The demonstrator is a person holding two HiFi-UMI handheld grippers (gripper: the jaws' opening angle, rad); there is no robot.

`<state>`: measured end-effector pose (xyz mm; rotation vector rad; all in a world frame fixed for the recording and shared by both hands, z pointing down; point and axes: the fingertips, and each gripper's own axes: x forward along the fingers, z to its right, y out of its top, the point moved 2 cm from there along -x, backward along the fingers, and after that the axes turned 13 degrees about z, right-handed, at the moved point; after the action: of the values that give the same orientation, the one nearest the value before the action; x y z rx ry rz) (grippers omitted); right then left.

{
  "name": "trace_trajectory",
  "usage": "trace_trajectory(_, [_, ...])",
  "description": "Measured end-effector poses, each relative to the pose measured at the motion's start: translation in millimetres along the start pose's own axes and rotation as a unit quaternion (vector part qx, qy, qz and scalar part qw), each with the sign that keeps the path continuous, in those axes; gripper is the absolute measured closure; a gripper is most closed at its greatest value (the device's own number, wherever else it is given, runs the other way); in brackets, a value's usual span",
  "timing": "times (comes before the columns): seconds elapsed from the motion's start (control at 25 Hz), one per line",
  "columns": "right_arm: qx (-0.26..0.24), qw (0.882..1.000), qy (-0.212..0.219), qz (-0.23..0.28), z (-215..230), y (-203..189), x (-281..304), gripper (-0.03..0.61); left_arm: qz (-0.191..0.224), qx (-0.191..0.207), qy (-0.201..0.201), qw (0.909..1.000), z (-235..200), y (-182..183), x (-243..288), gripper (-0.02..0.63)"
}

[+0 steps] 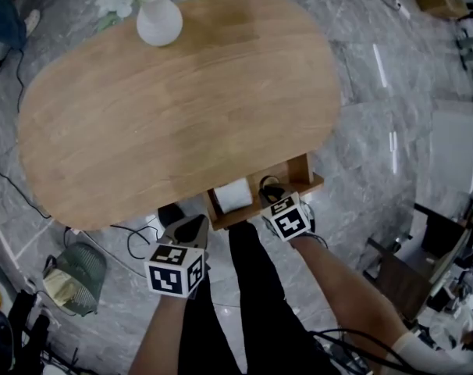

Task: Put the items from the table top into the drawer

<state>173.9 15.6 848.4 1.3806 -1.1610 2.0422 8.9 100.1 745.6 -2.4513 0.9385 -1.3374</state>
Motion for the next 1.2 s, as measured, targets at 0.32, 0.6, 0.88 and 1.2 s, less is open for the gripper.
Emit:
trace_trajectory(0.32, [0.001, 1.0, -0.011, -0.01, 1.0, -10.0, 10.1, 0.518, -0.015, 0.019, 0.004, 0.9997, -8.5, -10.1, 17.8, 0.612])
trace_trajectory(0.6, [0.0, 1.0, -0.02, -0.01, 5.4, -9.2, 17.4, 0.518, -0.013, 0.008, 0.0, 0.9999, -8.9, -9.6, 23.7, 0.612])
trace_trajectory(0.88, [0.039, 0.999, -0.034, -0.014, 10.8, -10.5, 20.2, 0.459, -0.023, 0.017, -0.012, 0.9995, -3.1, -17.1, 20.8, 0.612])
trace_trajectory(1.2, [0.048, 0.998, -0.036, 0.014, -1.3, 20.6, -15.8, 0.459, -0.007, 0.013, -0.009, 0.9998, 0.0, 7.6, -11.9, 0.612])
